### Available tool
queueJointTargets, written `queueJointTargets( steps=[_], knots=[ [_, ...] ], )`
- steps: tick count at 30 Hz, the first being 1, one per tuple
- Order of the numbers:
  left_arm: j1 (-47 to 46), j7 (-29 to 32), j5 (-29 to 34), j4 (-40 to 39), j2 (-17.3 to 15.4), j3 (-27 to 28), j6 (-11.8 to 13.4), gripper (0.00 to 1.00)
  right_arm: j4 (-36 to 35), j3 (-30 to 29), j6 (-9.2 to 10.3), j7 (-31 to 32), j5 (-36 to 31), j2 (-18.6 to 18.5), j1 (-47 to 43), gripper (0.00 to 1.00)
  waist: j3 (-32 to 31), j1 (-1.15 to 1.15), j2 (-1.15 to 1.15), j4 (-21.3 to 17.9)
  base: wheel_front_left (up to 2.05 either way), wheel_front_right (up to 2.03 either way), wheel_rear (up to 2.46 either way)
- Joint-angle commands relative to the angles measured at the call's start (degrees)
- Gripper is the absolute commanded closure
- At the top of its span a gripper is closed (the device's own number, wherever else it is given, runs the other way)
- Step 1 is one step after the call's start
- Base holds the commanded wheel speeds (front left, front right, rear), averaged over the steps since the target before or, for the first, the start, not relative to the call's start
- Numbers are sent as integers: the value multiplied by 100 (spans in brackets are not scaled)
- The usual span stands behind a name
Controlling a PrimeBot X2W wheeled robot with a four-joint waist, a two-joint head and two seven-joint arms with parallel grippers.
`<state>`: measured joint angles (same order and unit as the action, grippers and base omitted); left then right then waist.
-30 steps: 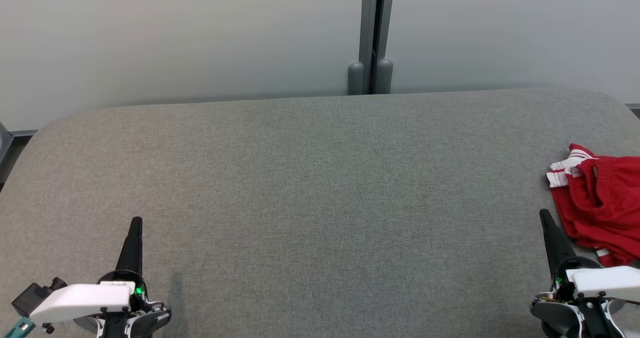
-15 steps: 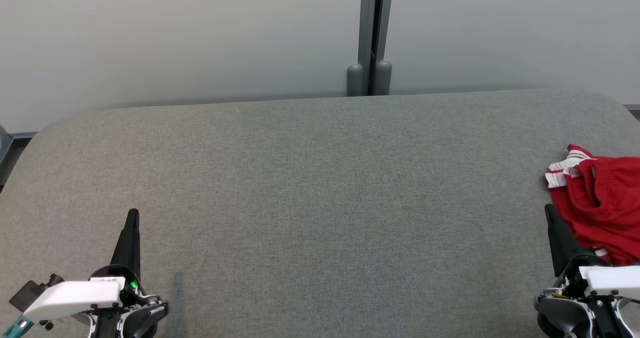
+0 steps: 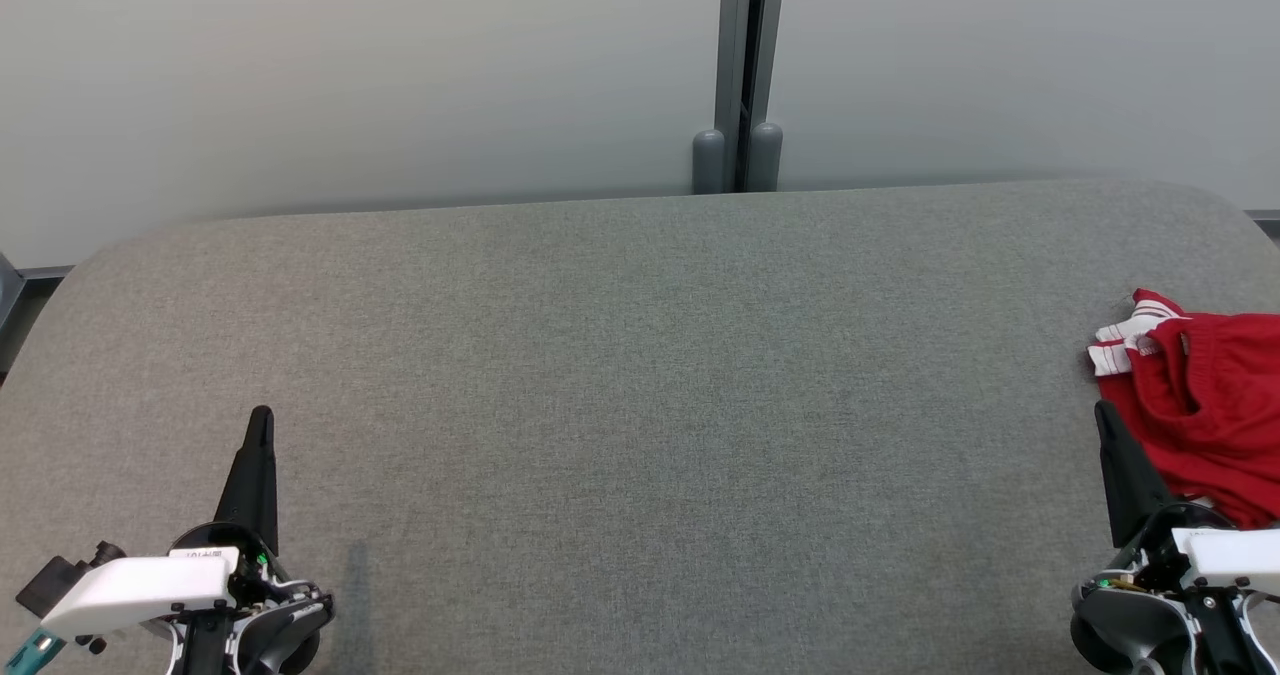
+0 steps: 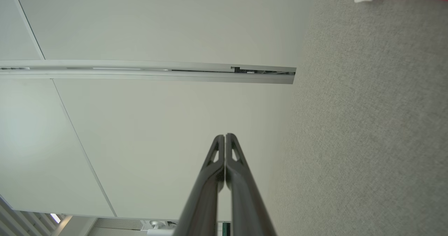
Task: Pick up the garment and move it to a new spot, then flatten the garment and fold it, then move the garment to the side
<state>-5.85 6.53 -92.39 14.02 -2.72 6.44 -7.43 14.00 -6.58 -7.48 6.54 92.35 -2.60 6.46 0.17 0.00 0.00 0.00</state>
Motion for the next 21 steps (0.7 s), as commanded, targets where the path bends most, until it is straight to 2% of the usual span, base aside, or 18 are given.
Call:
queueJointTargets(
  steps=[1,21],
  knots=[
    [-73,22,-6,-14,-30,24,-21,100,-23,-7,-2,20,14,-52,-52,100,0,0,0,0,0,0,0],
    [-72,21,-6,-15,-30,24,-21,100,-23,-6,-2,20,14,-52,-51,100,0,0,0,0,0,0,0]
  ],
)
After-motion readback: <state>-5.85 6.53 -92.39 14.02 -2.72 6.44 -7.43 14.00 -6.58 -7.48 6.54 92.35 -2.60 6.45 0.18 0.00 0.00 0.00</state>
